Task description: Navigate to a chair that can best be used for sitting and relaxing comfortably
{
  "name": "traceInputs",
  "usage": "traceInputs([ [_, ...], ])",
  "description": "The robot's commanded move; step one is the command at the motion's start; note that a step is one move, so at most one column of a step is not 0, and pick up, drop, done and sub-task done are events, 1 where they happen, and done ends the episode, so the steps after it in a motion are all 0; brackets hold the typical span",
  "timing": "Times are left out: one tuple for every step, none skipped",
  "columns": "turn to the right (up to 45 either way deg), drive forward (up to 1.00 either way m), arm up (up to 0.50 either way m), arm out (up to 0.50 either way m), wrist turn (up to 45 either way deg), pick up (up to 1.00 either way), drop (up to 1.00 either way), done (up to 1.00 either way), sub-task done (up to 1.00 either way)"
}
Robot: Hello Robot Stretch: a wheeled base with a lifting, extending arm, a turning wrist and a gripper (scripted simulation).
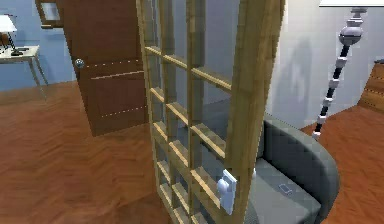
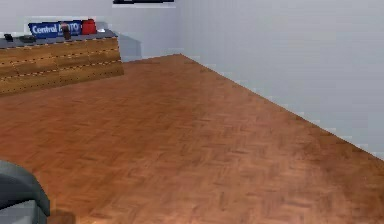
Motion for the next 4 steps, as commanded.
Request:
traceInputs([
  [12.0,0.0,0.0,0.0,0.0,0.0,0.0,0.0,0.0],
  [0.0,0.05,0.0,0.0,0.0,0.0,0.0,0.0,0.0],
  [-45.0,0.0,0.0,0.0,0.0,0.0,0.0,0.0,0.0],
  [-3.0,0.0,0.0,0.0,0.0,0.0,0.0,0.0,0.0],
])
